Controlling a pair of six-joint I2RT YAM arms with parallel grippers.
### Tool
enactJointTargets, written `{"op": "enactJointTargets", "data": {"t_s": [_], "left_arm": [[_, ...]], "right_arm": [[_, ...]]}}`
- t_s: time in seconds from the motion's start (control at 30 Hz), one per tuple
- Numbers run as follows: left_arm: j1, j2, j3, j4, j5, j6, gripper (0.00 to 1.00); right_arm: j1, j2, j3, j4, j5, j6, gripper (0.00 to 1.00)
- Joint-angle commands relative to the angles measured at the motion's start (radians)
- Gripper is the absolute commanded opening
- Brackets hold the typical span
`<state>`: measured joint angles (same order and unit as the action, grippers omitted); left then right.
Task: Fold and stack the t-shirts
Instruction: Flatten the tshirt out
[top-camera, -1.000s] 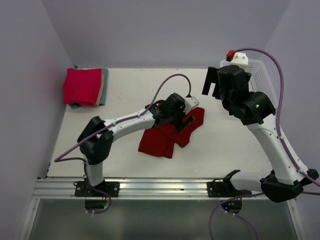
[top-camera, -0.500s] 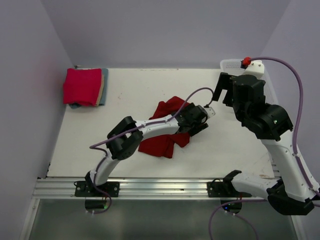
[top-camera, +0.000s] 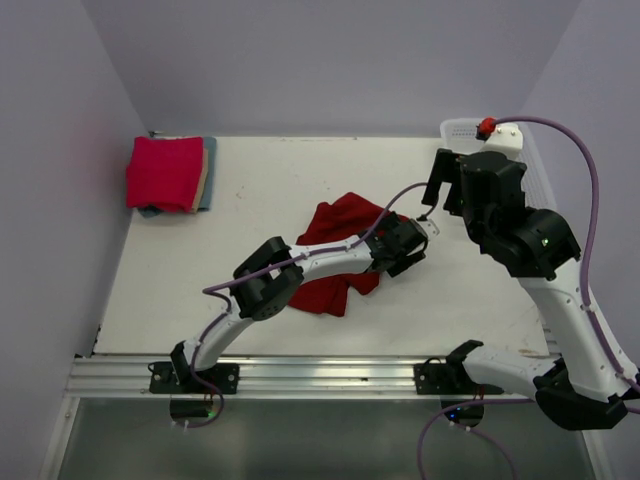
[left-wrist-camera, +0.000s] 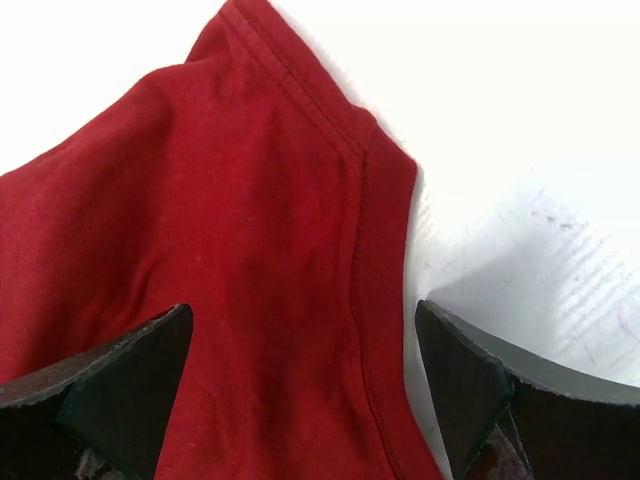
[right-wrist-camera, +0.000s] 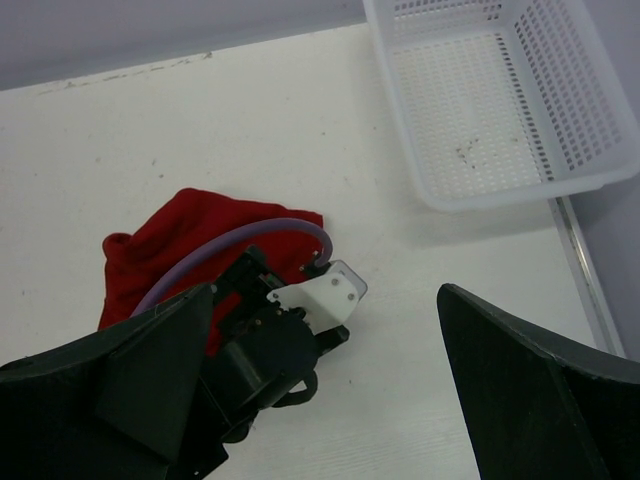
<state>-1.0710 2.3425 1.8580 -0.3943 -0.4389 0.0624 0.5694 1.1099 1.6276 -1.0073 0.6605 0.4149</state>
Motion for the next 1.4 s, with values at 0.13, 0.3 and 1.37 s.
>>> {"op": "enactJointTargets", "data": {"t_s": [0.13, 0.3, 1.37], "left_arm": [[0.002, 0.078, 0.030, -0.077, -0.107, -0.053, 0.72], [0.002, 0.083, 0.020, -0.084, -0.188, -0.093, 0.14], [0.029, -0.660, 0.106, -0.288, -0.520, 0.010, 0.00]], "right_arm": [[0.001, -0.042, -0.011, 0.015, 0.025, 0.002, 0.99], [0.001, -0.071, -0.014, 0.013, 0.039, 0.008, 0.98], [-0.003, -0.029, -0.351, 0.248, -0.258, 0.101, 0.99]]}}
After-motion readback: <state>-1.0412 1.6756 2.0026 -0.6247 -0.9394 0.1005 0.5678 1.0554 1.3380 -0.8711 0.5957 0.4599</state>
